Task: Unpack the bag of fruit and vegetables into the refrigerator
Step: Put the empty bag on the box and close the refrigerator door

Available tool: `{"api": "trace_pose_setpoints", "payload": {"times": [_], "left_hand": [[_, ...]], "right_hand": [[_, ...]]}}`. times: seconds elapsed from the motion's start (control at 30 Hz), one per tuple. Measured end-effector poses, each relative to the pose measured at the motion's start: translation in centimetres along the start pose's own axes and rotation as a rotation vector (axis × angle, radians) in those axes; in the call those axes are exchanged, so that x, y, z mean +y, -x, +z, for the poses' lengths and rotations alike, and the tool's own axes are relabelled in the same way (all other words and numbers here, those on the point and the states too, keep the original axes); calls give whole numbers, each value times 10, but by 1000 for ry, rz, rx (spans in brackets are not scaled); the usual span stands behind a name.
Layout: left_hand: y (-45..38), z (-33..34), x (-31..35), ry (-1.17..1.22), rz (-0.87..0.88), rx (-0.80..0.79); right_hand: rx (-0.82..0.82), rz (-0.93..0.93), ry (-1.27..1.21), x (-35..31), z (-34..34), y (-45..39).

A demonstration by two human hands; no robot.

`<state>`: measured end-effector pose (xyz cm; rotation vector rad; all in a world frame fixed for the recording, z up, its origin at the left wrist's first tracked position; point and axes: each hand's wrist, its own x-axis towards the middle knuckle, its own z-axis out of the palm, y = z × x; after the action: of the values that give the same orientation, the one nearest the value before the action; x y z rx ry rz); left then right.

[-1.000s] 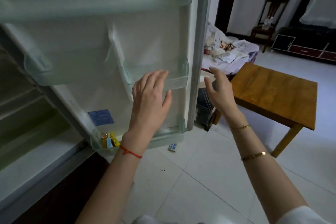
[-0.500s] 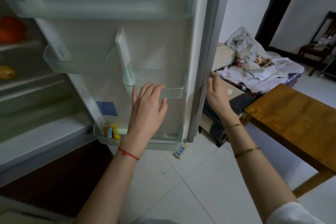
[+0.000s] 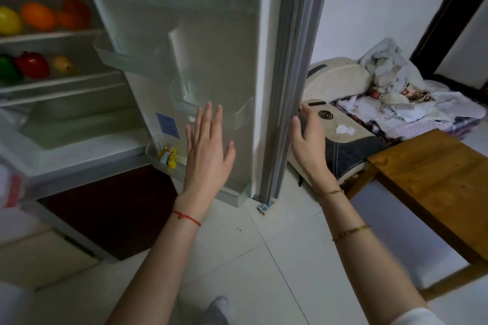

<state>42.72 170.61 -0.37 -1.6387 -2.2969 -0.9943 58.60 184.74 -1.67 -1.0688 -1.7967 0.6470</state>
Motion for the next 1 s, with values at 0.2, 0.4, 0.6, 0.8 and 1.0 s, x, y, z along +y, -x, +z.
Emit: {"api": "trace_pose_setpoints", "payload": {"times": [0.2, 0.4, 0.6, 0.8, 1.0], "left_hand": [[50, -17, 10, 18, -43, 32], [89, -39, 14, 0, -44, 152], [119, -55, 4, -21, -114, 172], [142, -75, -19, 4, -208, 183], [163, -100, -51, 20, -353, 181]], "right_hand": [[-5, -142, 9, -13, -9, 39], [-11, -244, -50, -35, -7, 73], [-37, -448, -135, -62, 12, 101], [-257, -583, -274, -94, 44, 125], [-379, -672, -291, -134, 74, 149]]}}
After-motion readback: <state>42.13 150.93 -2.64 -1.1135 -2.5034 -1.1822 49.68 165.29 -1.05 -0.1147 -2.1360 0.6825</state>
